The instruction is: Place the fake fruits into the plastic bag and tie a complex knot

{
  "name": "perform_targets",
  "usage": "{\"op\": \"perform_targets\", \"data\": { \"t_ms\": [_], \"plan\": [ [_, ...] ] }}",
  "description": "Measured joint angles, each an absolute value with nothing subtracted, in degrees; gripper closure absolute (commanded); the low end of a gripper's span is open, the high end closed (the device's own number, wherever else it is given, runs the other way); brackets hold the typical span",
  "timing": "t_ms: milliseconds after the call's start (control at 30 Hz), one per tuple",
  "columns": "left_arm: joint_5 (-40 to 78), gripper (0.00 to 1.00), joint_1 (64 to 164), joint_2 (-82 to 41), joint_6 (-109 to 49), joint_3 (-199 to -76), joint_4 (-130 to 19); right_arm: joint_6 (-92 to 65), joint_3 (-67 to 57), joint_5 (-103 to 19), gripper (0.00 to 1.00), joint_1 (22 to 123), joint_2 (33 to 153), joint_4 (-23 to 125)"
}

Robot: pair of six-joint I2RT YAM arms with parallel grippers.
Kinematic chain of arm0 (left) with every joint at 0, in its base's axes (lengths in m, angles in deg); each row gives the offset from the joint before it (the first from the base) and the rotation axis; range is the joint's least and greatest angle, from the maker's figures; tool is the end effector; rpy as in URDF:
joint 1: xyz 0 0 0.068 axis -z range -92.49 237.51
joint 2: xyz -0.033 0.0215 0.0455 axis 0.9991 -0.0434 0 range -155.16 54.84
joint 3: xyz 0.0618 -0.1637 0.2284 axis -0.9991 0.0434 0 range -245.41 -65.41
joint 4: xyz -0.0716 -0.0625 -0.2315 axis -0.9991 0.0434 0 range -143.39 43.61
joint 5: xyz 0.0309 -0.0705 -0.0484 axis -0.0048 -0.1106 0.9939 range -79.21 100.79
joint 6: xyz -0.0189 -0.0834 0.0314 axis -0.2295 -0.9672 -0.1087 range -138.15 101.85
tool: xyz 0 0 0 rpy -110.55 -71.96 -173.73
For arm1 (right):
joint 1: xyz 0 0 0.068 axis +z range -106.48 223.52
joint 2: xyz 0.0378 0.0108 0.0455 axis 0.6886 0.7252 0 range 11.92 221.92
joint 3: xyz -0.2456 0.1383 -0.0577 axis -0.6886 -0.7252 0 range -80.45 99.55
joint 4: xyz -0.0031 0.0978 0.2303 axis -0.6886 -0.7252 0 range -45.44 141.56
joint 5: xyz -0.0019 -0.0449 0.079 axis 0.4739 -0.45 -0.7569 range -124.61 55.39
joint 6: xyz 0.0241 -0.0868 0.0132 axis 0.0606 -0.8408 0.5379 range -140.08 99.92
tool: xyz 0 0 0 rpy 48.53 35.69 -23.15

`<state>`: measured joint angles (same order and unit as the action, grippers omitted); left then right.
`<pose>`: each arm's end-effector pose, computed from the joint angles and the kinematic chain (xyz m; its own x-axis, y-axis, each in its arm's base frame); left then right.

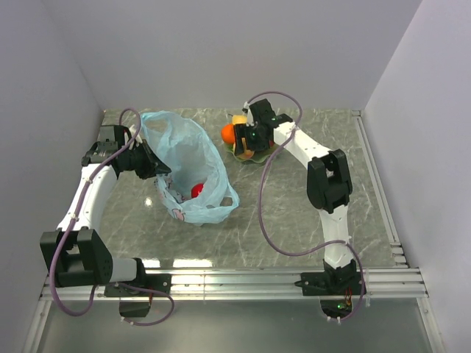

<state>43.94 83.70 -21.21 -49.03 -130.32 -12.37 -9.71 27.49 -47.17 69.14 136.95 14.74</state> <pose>0.2825 -0.0260 0.2860 -0.8195 -0.4852 -0.3049 -0.1650 0.7093 -0.6854 0.4532 0.2369 0.2070 -0.8136 -0.1952 -0.5477 -0.3976 0.8742 0.2789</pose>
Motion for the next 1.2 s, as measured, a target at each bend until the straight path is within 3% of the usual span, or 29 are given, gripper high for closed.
{"op": "perform_targets", "data": {
  "t_ms": [67,167,433,700,767,933,1200],
  "plan": [
    [43.94,1.0,83.65,-21.21,-48.98,-130.34,-12.24,-9.56,27.49,-47.32,0.35,69.14,136.91,14.81],
    [43.94,1.0,83.57,-21.21,-48.94,-130.36,-12.11,-9.47,27.25,-47.67,0.41,69.14,136.45,14.77],
    [43.98,1.0,83.57,-21.32,-48.85,-130.36,-12.17,-10.08,19.92,-52.17,0.43,68.62,122.61,14.83],
    [44.66,1.0,83.57,-21.93,-48.81,-130.47,-12.15,-15.55,25.69,-61.86,0.42,76.4,112.97,18.55],
    [45.19,1.0,83.57,-22.26,-48.77,-130.89,-12.0,-18.78,28.86,-62.8,0.37,81.06,114.07,17.45],
    [45.97,1.0,83.57,-22.43,-47.61,-132.72,-11.96,-24.53,39.33,-64.52,0.06,88.84,122.68,12.38],
    [48.64,1.0,83.5,-22.52,-45.79,-133.31,-12.11,-26.74,40.78,-64.37,0.0,87.02,128.84,6.48]
  ]
}}
